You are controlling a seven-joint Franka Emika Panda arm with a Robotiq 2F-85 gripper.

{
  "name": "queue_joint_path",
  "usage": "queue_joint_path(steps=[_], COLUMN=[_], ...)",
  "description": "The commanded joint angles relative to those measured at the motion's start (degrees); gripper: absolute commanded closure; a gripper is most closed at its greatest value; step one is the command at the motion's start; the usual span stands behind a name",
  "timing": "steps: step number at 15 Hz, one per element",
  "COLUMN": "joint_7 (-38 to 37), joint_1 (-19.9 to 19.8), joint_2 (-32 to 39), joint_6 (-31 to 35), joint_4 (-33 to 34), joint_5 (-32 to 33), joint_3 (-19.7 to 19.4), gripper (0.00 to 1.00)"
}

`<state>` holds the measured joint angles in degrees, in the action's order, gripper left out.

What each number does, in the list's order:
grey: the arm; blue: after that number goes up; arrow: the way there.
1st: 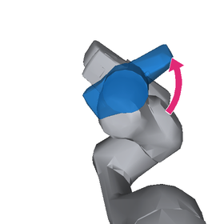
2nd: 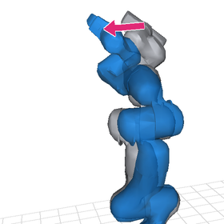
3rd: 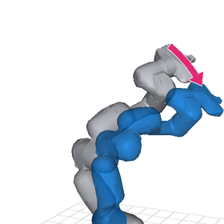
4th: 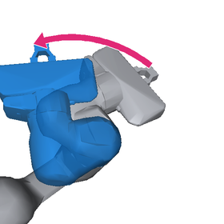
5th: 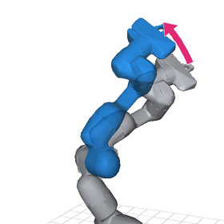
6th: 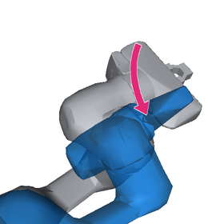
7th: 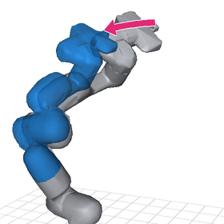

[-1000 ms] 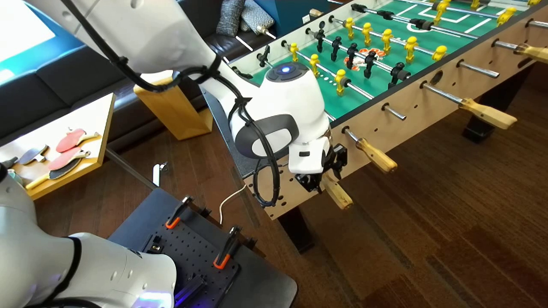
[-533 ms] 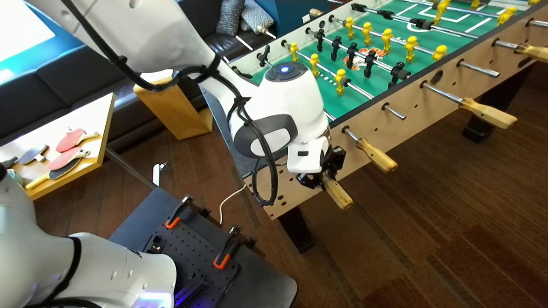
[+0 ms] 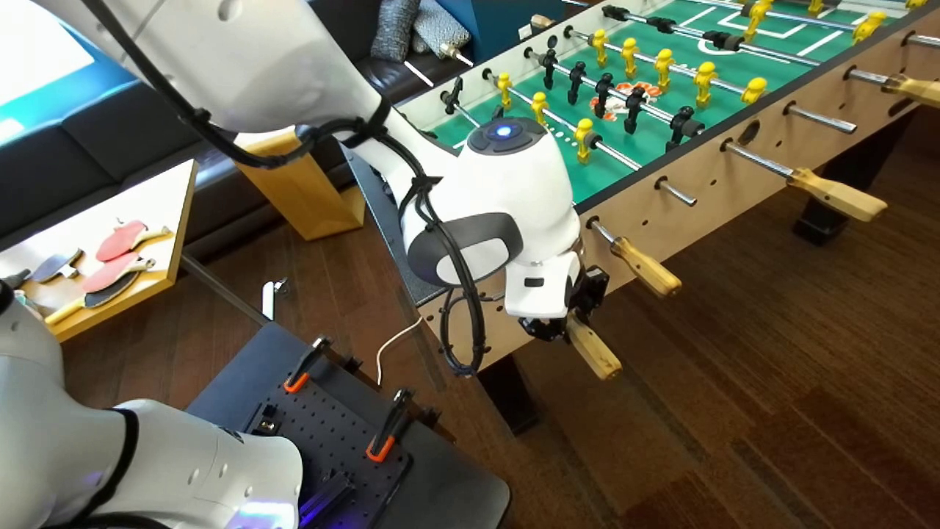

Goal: Pull the first rod

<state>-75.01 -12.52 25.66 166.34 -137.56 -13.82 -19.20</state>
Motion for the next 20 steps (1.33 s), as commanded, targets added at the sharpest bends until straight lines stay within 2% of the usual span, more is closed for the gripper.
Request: queue_joint_path(steps=[1, 7, 12, 13, 14, 15, 16, 20], joint_7=[5.5, 12.9, 17.2, 17.7, 18.4, 18.9, 19.0, 22.2], joint_1=[-4.1, -10.2, -13.2, -13.2, -13.0, -12.7, -12.4, -11.5], joint_2=[-1.9, -0.7, -0.5, -0.7, -1.0, -1.4, -2.3, -8.2], joint_6=[0.1, -1.0, -1.4, -1.4, -1.5, -1.6, -1.8, -4.1], joint_4=[-1.0, 0.9, 2.0, 1.9, 1.8, 1.6, 1.1, -1.3], joint_5=[-2.5, -7.8, -11.1, -11.5, -11.6, -11.5, -11.2, -9.6], joint_3=[-0.4, 0.2, 0.0, -0.2, -0.2, -0.5, -0.9, -3.0], gripper=[0.92, 0.92, 0.92, 0.83, 0.42, 0.42, 0.37, 0.07])
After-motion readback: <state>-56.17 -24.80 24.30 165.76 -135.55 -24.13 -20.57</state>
